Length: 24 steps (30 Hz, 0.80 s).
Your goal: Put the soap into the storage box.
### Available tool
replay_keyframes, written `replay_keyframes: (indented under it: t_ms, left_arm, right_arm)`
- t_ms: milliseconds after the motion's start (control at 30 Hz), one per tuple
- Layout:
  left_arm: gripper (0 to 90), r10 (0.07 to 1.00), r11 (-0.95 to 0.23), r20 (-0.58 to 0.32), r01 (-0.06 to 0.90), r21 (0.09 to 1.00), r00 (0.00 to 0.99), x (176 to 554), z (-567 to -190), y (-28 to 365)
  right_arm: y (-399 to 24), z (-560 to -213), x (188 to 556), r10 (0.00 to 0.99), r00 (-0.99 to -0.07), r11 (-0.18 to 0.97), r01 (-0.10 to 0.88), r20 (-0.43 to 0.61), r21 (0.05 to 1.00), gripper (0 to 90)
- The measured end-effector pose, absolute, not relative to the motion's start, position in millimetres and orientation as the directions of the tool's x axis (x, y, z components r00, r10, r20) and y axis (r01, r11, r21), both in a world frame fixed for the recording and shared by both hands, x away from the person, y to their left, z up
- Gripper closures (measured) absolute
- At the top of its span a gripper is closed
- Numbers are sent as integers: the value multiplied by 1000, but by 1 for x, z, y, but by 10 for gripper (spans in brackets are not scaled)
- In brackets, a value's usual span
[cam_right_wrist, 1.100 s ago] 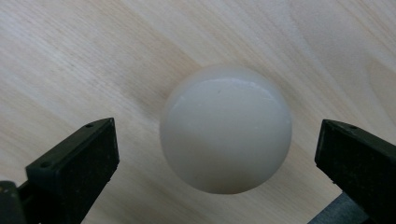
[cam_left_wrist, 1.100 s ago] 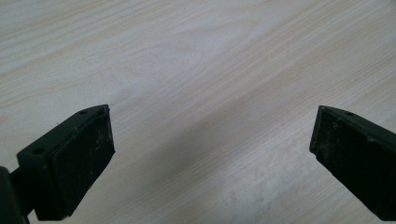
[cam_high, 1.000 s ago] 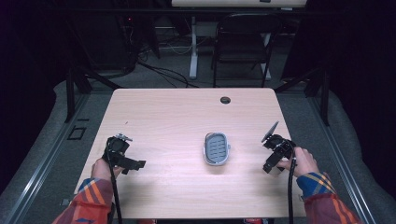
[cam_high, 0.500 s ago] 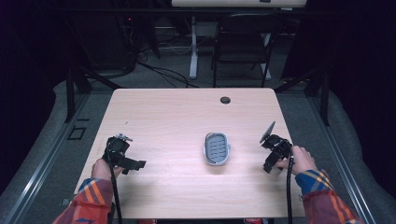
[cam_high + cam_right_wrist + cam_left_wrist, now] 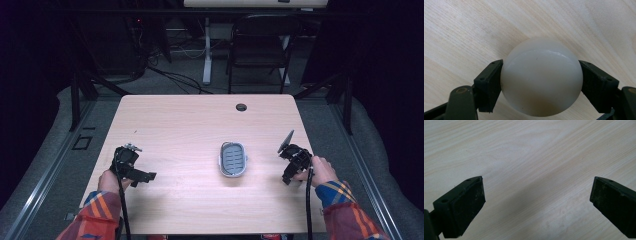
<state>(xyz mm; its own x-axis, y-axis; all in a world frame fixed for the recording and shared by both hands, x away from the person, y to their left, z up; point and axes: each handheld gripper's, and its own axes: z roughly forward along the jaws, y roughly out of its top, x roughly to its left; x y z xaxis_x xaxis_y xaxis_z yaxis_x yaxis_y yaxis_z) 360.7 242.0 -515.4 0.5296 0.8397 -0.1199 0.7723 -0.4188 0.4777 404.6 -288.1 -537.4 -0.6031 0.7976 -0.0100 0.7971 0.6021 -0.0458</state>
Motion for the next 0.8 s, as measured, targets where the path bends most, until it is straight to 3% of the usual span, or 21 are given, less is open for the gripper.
replay_keyframes:
  t_ms: [800]
  left_arm:
    - [0, 838, -421, -122, 774, 473, 531, 361, -516, 242]
  right_arm:
    - [-288, -543, 406, 798, -603, 601, 796, -4, -66, 244]
